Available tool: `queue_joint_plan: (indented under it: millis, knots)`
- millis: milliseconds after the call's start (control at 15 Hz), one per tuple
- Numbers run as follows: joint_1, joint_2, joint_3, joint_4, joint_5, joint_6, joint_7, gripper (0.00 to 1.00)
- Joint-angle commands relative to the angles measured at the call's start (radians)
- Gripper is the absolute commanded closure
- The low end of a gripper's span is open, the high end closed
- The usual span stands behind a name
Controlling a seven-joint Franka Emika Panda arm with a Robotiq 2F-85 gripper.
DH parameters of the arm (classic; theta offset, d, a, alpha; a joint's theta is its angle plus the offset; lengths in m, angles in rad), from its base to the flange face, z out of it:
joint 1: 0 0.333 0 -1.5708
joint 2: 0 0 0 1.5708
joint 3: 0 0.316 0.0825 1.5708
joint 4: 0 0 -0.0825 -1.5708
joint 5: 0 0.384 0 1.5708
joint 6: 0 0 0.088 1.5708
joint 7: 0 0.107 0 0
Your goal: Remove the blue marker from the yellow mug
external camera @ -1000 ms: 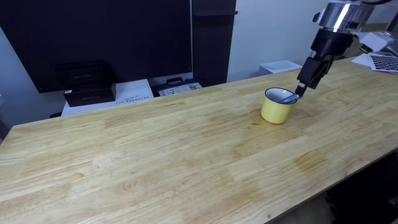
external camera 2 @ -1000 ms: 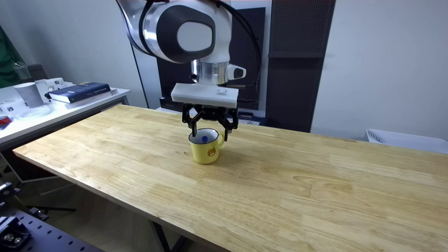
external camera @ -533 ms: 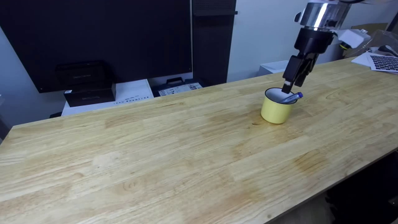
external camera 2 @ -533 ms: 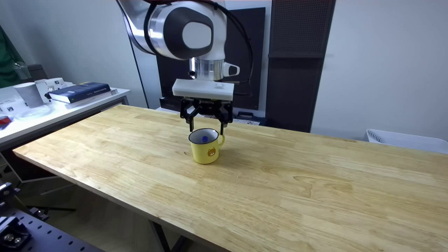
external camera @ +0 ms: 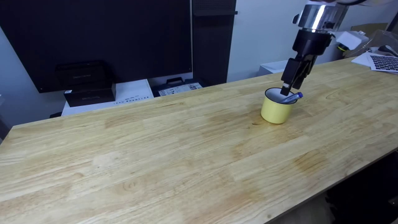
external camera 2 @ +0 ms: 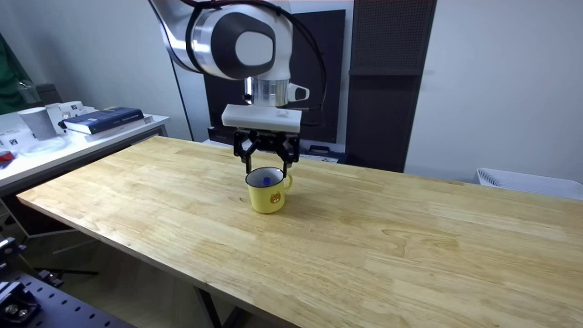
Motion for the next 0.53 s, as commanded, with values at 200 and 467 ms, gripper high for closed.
queue_joint_plan:
  millis: [200,467]
  knots:
    - [-0.008,-0.020,0.010,-0.032,0.011,0.010,0.038,0.61]
    - [-0.009,-0.043,0.012,-0.074,0.028,0.019,0.047,0.89]
